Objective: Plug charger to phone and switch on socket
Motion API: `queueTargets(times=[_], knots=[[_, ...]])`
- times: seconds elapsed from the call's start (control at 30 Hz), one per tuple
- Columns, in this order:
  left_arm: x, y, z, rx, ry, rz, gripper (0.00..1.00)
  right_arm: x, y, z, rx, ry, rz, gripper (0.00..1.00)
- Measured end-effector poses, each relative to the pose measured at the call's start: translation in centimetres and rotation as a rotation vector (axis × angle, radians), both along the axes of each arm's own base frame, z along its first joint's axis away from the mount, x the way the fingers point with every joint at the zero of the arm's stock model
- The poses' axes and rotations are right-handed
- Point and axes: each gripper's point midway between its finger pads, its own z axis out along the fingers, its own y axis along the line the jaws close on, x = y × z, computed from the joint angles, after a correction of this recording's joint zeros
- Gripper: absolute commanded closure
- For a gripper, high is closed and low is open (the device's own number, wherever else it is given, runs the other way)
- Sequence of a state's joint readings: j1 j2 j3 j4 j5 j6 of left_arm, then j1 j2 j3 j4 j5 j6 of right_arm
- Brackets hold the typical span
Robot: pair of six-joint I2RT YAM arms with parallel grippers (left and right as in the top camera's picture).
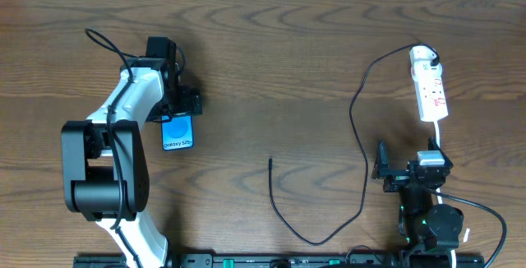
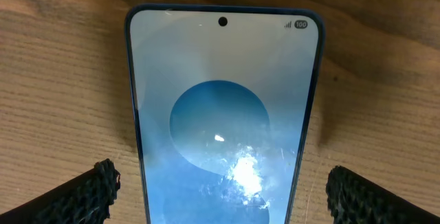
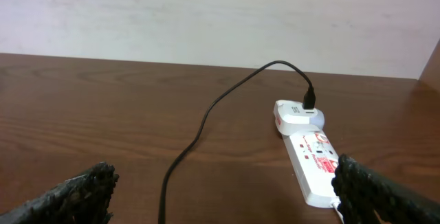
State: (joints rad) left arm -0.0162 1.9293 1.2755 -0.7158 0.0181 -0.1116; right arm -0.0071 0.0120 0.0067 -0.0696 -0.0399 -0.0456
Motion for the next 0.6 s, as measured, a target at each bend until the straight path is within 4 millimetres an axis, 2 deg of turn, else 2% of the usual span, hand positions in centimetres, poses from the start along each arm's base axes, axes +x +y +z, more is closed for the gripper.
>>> queueTargets(times=[0.6], knots=[[0.4,0.31,0.05,0.018,-0.017,-0.002,0.02,0.0,0.0,0.0,0.0,0.0,0.0,0.01]])
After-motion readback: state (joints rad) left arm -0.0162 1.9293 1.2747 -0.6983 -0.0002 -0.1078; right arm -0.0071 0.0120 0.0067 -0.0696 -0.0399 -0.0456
